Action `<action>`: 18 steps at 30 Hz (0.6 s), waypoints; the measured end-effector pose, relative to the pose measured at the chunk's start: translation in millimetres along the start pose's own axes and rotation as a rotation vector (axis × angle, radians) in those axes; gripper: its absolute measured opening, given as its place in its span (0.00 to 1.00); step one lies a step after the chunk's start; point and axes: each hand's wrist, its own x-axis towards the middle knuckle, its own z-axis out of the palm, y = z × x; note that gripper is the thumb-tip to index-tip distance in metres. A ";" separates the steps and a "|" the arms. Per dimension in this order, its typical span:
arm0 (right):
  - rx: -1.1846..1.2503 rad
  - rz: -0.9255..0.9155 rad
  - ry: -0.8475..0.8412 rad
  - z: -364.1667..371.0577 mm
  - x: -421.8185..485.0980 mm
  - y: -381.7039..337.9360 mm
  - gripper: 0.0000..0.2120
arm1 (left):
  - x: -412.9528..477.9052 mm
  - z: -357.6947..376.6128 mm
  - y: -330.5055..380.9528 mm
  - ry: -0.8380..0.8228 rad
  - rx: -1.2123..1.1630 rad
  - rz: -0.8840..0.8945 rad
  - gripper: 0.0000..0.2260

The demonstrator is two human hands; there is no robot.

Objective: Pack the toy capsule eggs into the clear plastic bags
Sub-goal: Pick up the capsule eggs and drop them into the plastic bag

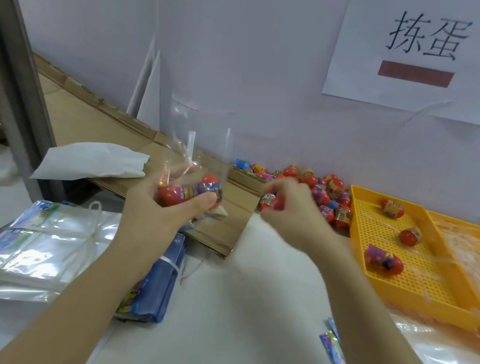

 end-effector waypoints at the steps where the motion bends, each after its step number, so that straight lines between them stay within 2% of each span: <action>1: 0.209 -0.019 0.117 -10.7 -0.2 -5.2 0.18 | -1.1 1.4 0.1 -0.042 0.025 0.004 0.25; 3: 0.635 -0.142 0.239 -29.5 -6.0 -20.3 0.20 | -3.6 4.1 -0.4 -0.115 0.087 0.012 0.23; 4: 0.751 -0.227 0.254 -35.7 -10.1 -27.5 0.20 | -4.9 5.4 -0.3 -0.143 0.109 0.016 0.24; 5: 0.759 -0.319 0.270 -40.0 -14.2 -34.2 0.19 | -5.9 6.3 -0.5 -0.167 0.123 0.018 0.24; 7: 0.616 -0.450 0.314 -43.1 -22.6 -48.2 0.19 | -7.2 8.0 -1.3 -0.203 0.138 0.026 0.26; 9: 0.522 -0.494 0.296 -40.4 -27.1 -56.2 0.21 | -8.4 8.9 -1.0 -0.227 0.140 0.053 0.26; 14: 0.312 -0.487 0.350 -29.8 -29.2 -57.4 0.23 | -12.2 10.0 1.1 -0.362 0.148 0.107 0.33; 18: 0.232 -0.489 0.343 -29.6 -32.1 -56.9 0.22 | -12.7 10.0 1.2 -0.377 0.147 0.119 0.35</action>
